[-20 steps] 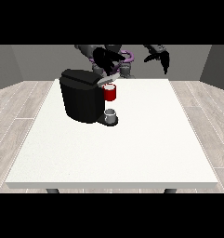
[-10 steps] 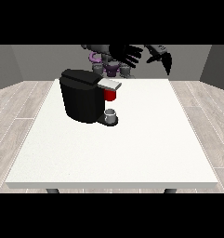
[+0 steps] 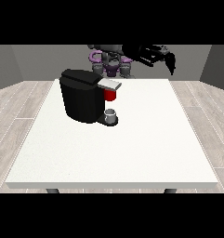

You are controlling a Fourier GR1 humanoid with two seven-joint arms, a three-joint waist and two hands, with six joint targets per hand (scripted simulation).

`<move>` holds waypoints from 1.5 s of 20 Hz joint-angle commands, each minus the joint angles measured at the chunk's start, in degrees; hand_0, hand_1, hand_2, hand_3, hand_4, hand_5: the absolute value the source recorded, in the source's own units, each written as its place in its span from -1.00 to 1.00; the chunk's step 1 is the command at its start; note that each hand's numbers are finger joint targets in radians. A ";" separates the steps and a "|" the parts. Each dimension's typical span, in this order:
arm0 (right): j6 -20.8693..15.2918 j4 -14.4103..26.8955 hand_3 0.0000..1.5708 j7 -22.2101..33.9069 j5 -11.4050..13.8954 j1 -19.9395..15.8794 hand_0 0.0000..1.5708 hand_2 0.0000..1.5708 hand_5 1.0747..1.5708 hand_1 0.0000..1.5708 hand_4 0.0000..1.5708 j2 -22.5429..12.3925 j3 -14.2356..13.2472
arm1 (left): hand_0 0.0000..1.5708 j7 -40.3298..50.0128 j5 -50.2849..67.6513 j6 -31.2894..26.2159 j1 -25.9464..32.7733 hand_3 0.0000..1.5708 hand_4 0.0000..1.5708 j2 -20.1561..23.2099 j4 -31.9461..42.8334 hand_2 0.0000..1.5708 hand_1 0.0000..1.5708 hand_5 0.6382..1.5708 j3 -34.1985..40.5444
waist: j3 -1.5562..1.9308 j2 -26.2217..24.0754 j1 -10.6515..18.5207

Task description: Insert the coffee pod into the coffee machine and close the lid

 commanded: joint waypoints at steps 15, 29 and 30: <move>-1.62 7.95 -1.00 -4.35 0.25 -8.29 -1.00 -1.00 1.00 -1.00 -0.83 -0.20 -3.91 | -1.00 3.81 2.93 -0.96 -5.88 -1.00 -0.60 -0.20 -3.50 -1.00 -1.00 1.00 -0.76 | 0.03 7.42 4.64; 0.96 2.60 -1.00 -15.74 -4.10 3.56 -1.00 -1.00 1.00 -1.00 -0.76 8.93 0.55 | -1.00 -2.07 3.68 -3.14 3.56 -1.00 -0.66 2.35 2.07 -1.00 -1.00 1.00 2.14 | 0.02 -2.48 -2.60; 0.74 4.10 -1.00 -14.82 -4.46 4.38 -1.00 -1.00 1.00 -1.00 -0.67 8.96 0.46 | -1.00 0.97 3.19 -3.05 4.58 -1.00 -0.66 1.08 0.24 -1.00 -1.00 1.00 0.05 | 0.03 -4.01 -1.51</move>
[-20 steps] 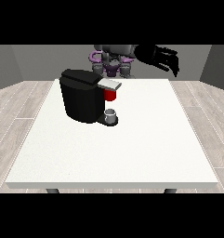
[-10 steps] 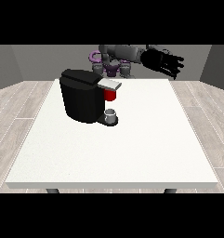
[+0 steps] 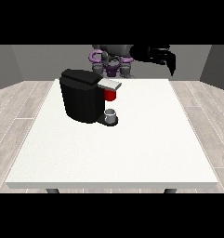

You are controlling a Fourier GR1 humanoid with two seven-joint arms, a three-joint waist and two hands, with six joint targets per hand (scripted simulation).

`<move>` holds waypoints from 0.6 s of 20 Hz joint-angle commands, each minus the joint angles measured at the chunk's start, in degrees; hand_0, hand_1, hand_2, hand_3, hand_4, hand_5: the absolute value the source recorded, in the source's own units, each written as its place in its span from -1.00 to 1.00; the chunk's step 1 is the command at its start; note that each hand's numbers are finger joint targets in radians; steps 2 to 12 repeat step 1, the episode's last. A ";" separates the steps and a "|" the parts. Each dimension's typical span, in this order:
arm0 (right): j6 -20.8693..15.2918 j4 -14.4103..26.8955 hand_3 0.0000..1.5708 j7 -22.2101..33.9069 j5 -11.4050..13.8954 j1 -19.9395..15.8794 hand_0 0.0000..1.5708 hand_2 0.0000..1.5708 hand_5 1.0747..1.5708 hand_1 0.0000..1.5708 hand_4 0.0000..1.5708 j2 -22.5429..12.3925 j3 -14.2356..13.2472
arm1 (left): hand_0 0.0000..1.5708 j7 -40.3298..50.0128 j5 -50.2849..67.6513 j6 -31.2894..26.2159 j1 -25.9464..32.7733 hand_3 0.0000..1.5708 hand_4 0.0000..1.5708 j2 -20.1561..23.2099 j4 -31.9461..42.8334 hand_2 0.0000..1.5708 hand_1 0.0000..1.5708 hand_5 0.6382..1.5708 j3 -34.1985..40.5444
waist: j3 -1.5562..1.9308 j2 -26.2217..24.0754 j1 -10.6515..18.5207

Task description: Insert the coffee pod into the coffee machine and close the lid

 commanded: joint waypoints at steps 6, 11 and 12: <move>-0.11 -3.82 -1.00 -3.70 -5.23 8.46 -1.00 -1.00 1.00 -1.00 -0.67 1.82 6.46 | -1.00 -1.71 -1.65 2.23 1.26 -1.00 -0.66 -1.20 5.60 -1.00 -1.00 1.00 0.39 | 0.00 -4.59 -3.91; -0.11 -3.82 -1.00 -3.70 -5.23 8.46 -1.00 -1.00 1.00 -1.00 -0.67 1.82 6.46 | -1.00 -1.71 -1.65 2.23 1.26 -1.00 -0.66 -1.20 5.60 -1.00 -1.00 1.00 0.39 | 0.00 -4.59 -3.91; -0.11 -3.82 -1.00 -3.70 -5.23 8.46 -1.00 -1.00 1.00 -1.00 -0.67 1.82 6.46 | -1.00 -1.71 -1.65 2.23 1.26 -1.00 -0.66 -1.20 5.60 -1.00 -1.00 1.00 0.39 | 0.00 -4.59 -3.91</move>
